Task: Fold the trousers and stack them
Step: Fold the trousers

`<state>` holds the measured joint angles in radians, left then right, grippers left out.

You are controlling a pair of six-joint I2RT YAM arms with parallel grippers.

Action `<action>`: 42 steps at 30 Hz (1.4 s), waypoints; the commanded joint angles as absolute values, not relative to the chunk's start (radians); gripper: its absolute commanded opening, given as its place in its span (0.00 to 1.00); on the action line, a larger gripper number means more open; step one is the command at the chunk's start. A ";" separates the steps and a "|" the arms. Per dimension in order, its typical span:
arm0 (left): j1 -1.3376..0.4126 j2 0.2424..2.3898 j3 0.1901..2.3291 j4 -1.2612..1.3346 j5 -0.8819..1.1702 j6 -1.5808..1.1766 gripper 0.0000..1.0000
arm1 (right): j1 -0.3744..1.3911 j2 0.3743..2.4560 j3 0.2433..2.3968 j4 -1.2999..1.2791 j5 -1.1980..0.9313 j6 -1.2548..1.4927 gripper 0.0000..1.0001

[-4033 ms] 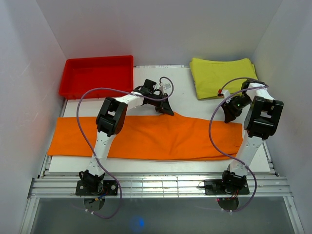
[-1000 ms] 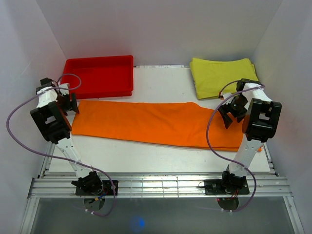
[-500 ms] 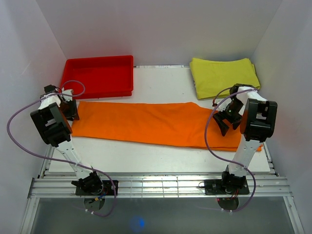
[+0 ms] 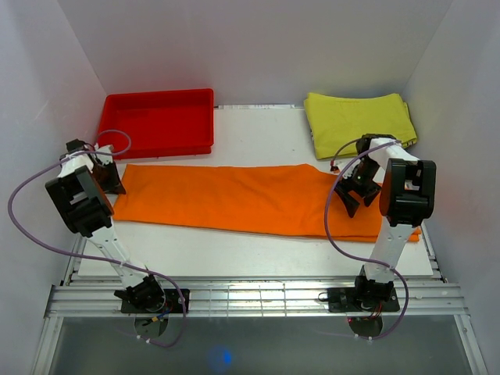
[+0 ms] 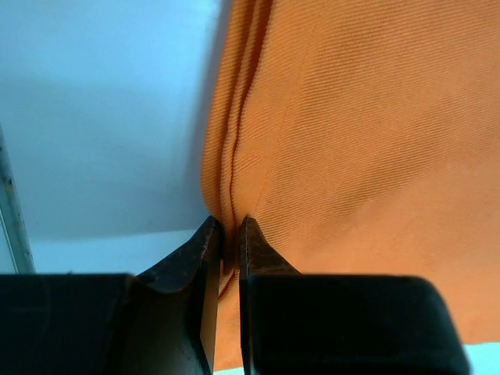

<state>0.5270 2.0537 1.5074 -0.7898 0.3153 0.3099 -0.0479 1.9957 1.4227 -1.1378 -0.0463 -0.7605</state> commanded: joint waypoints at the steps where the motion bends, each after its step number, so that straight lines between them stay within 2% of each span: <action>1: 0.583 2.031 1.568 -0.885 0.344 0.298 0.00 | -0.032 1.953 1.448 -1.161 -0.084 -0.746 0.93; 10: 0.660 1.956 1.785 -0.998 0.345 0.429 0.00 | -0.032 1.885 1.529 -1.252 -0.158 -0.744 0.91; 17: 0.597 1.916 1.937 -1.251 0.598 0.466 0.00 | -0.048 1.812 1.474 -1.262 -0.178 -0.750 0.91; 23: 0.445 1.842 1.937 -1.339 0.817 0.391 0.00 | -0.077 1.775 1.379 -1.213 -0.147 -0.752 0.90; 27: 0.306 1.780 1.805 -1.222 0.940 0.243 0.00 | -0.089 1.775 1.327 -1.154 -0.123 -0.742 0.88; 31: 0.146 1.695 1.651 -0.989 0.924 0.016 0.00 | -0.095 1.793 1.295 -1.097 -0.103 -0.727 0.86; 36: -0.099 1.592 1.502 -0.689 0.754 -0.239 0.00 | -0.097 1.815 1.260 -1.046 -0.097 -0.719 0.82; 42: -0.322 1.623 1.456 -0.528 0.493 -0.449 0.00 | -0.097 1.830 1.230 -1.028 -0.107 -0.710 0.79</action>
<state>-0.2584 1.6650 1.4773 -0.7132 0.6346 -0.2806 -0.0921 1.8210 1.2419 -1.0508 -0.1001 -0.7277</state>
